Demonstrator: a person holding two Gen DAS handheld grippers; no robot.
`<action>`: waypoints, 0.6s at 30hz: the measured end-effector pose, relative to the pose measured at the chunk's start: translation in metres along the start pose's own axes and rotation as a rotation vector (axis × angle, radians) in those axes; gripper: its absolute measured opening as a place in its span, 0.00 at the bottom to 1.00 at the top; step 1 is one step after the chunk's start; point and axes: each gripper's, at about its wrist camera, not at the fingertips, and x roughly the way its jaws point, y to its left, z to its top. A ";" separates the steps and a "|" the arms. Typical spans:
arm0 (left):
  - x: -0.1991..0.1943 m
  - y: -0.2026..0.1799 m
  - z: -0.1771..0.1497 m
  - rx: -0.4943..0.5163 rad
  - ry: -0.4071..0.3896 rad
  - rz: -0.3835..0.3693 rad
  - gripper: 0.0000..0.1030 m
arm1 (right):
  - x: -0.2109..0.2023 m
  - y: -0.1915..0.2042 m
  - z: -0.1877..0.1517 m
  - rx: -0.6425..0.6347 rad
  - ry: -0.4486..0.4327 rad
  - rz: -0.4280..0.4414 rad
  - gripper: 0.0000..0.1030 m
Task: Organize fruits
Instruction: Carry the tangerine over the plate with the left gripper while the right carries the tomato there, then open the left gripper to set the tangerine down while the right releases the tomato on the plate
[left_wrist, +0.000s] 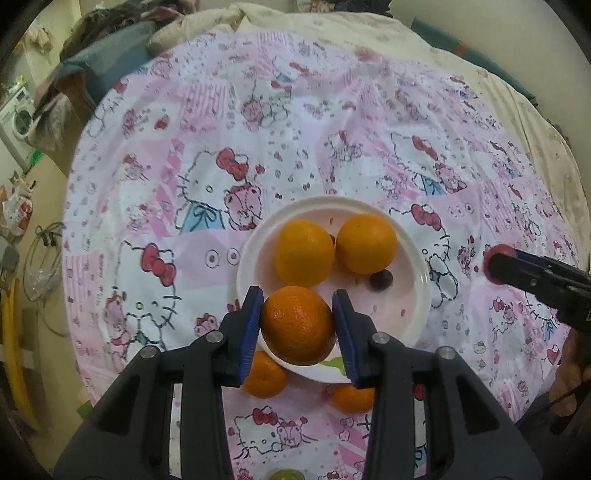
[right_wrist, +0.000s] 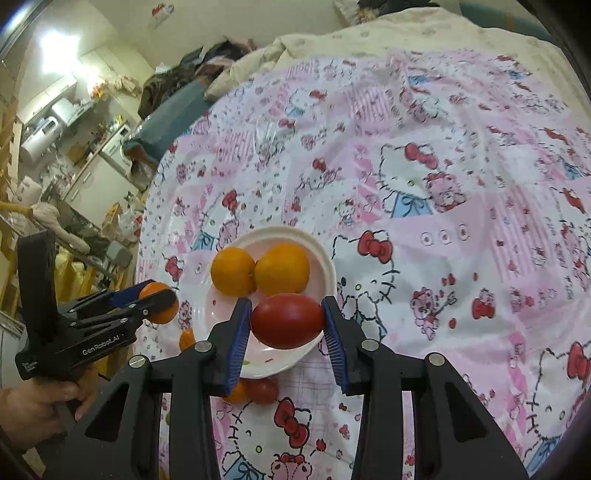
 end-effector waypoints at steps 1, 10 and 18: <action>0.003 0.000 0.000 0.001 0.007 0.000 0.33 | 0.005 0.001 0.001 -0.005 0.011 0.001 0.40; 0.043 0.003 0.001 0.009 0.091 -0.016 0.33 | 0.061 -0.004 0.000 0.004 0.147 0.016 0.40; 0.057 0.001 0.008 -0.004 0.098 -0.026 0.34 | 0.084 -0.010 -0.006 0.035 0.198 0.033 0.40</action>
